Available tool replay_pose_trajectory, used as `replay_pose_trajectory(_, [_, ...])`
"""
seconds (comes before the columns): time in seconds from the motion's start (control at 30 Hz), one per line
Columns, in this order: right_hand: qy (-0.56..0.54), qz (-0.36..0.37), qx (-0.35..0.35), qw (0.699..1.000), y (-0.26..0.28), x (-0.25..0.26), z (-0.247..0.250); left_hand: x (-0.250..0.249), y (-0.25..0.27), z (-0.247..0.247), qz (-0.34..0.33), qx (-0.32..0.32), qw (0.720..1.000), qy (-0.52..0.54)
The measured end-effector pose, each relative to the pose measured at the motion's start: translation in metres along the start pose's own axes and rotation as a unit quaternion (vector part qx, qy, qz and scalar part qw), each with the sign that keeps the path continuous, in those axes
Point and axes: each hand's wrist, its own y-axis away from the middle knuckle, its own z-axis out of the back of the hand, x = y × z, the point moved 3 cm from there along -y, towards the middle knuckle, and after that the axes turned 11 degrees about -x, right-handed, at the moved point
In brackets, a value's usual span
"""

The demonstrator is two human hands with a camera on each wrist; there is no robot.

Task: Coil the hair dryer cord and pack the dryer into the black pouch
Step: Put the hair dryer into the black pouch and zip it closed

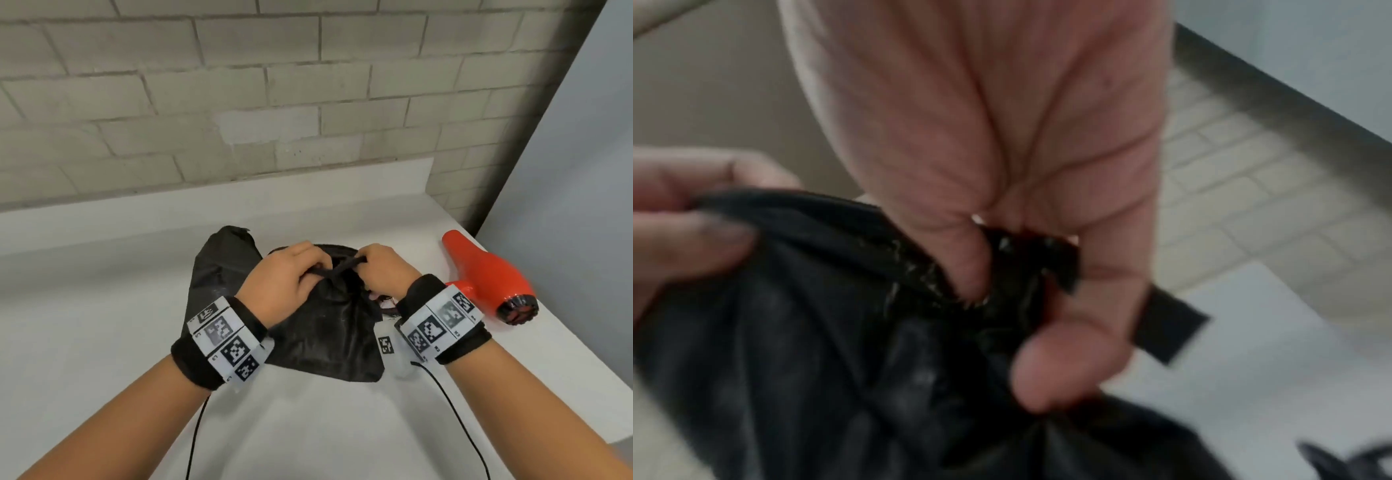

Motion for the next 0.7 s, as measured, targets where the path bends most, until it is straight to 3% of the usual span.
replay_pose_trajectory(0.1, [-0.142,-0.029,-0.022,0.989,0.003,-0.008,0.008,-0.002,0.012,-0.017,0.080,0.167,0.982,0.035])
replay_pose_trajectory(0.13, [-0.172,-0.024,-0.026,0.984,0.007,-0.010,0.010,-0.002,0.016,-0.018,0.096,0.179,0.978,0.038])
replay_pose_trajectory(0.2, [-0.232,0.002,-0.042,0.972,0.015,-0.010,0.013,0.004,0.018,-0.012,0.113,0.095,0.989,0.016])
replay_pose_trajectory(0.27, [-0.241,0.043,-0.081,0.966,0.019,-0.011,0.016,0.011,0.015,-0.006,0.103,0.053,0.986,-0.118])
replay_pose_trajectory(0.37, [-0.219,0.111,-0.111,0.963,0.027,-0.007,0.015,0.025,0.014,-0.015,0.117,0.212,0.930,-0.275])
replay_pose_trajectory(0.43, [-0.219,0.127,-0.095,0.963,0.033,-0.002,0.013,0.039,0.021,-0.028,0.156,0.302,0.895,-0.289])
replay_pose_trajectory(0.47, [-0.205,0.129,-0.088,0.966,0.036,-0.001,0.012,0.045,0.023,-0.030,0.187,0.315,0.889,-0.276])
replay_pose_trajectory(0.5, [-0.183,0.131,-0.084,0.971,0.037,-0.001,0.011,0.052,0.023,-0.029,0.222,0.297,0.895,-0.249])
replay_pose_trajectory(0.57, [-0.113,0.103,-0.083,0.985,0.040,-0.004,0.008,0.062,0.017,-0.020,0.267,0.188,0.928,-0.180])
replay_pose_trajectory(0.63, [-0.026,0.067,-0.071,0.995,0.040,-0.010,0.002,0.063,0.010,-0.011,0.251,0.106,0.948,-0.164])
replay_pose_trajectory(0.7, [0.048,0.062,-0.078,0.994,0.036,-0.017,-0.005,0.056,0.011,-0.011,0.228,0.116,0.950,-0.180])
